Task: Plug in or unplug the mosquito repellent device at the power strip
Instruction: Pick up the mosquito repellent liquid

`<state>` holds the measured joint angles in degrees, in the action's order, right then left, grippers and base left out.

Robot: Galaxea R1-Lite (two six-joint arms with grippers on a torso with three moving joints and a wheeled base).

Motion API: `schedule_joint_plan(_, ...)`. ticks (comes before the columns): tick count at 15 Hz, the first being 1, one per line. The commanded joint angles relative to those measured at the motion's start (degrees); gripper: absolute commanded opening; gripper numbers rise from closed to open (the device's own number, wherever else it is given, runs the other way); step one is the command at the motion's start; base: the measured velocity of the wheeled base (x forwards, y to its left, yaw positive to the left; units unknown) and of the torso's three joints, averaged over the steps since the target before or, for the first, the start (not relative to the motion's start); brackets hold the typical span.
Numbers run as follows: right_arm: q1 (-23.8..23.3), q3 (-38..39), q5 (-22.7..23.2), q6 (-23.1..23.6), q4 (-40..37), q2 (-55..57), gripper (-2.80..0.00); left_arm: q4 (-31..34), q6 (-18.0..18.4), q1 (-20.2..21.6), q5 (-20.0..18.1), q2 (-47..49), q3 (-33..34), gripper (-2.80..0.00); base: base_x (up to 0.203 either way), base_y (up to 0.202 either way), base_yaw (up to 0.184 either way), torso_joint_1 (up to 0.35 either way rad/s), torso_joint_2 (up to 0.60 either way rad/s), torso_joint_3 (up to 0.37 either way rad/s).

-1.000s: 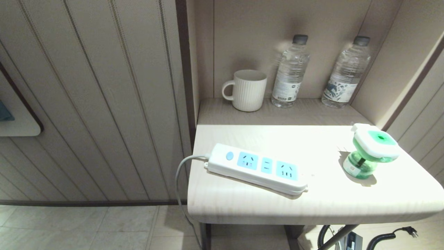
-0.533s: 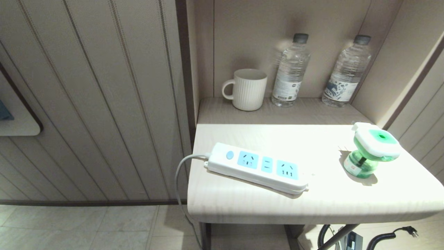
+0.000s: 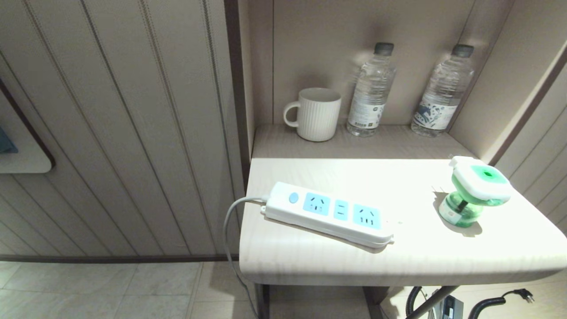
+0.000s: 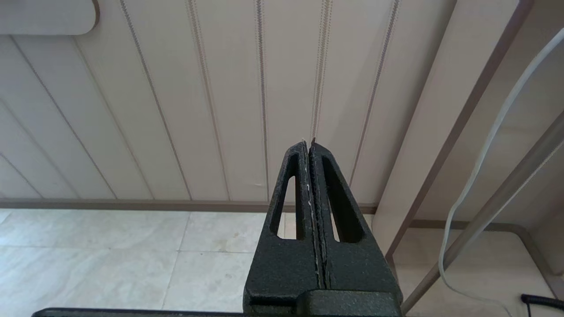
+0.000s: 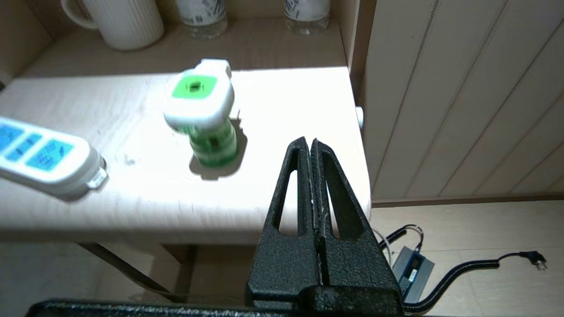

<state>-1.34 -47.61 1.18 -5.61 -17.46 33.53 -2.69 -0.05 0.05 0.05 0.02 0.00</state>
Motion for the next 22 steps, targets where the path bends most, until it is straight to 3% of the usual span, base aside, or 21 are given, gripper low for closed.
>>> schedule_joint_plan(1,0.53,-10.45,0.05,-1.64,-4.35,12.83,-2.80,-0.03,-0.04,-0.05,-0.05,0.06,0.00,-2.80,0.000,0.000,0.000,0.000,0.00,0.000)
schedule_joint_plan(8,11.74,-42.88,-0.26,-5.06,-42.64,33.54,-2.80,0.23,0.05,-0.05,-0.05,0.06,0.00,-2.80,0.000,0.000,0.000,0.000,0.00,0.000)
schedule_joint_plan(10,17.95,-51.25,-0.23,-6.33,-52.44,39.84,-2.80,0.23,-0.04,0.04,-0.05,0.06,0.00,-2.80,0.000,0.000,0.000,0.000,0.00,0.000)
schedule_joint_plan(12,25.09,-54.19,-0.88,-10.15,-56.65,42.76,-2.80,0.23,0.05,-0.05,-0.02,0.06,0.00,-2.80,0.000,0.000,0.000,0.000,0.00,0.000)
schedule_joint_plan(13,27.62,-54.07,-2.62,-11.61,-57.39,43.83,0.00,0.23,0.02,-0.05,-0.01,0.06,0.00,-2.80,0.000,0.000,0.000,0.000,0.00,0.000)
schedule_joint_plan(15,29.09,-54.27,-4.75,-13.83,-57.47,45.78,0.00,0.23,0.02,0.03,-0.05,0.06,0.00,-2.80,0.000,0.000,0.000,0.000,0.00,0.000)
schedule_joint_plan(22,29.39,-60.40,-7.59,-13.47,-57.25,48.84,0.00,0.23,-0.04,-0.05,-0.05,0.06,0.00,-2.80,0.000,0.000,0.000,0.000,0.00,0.000)
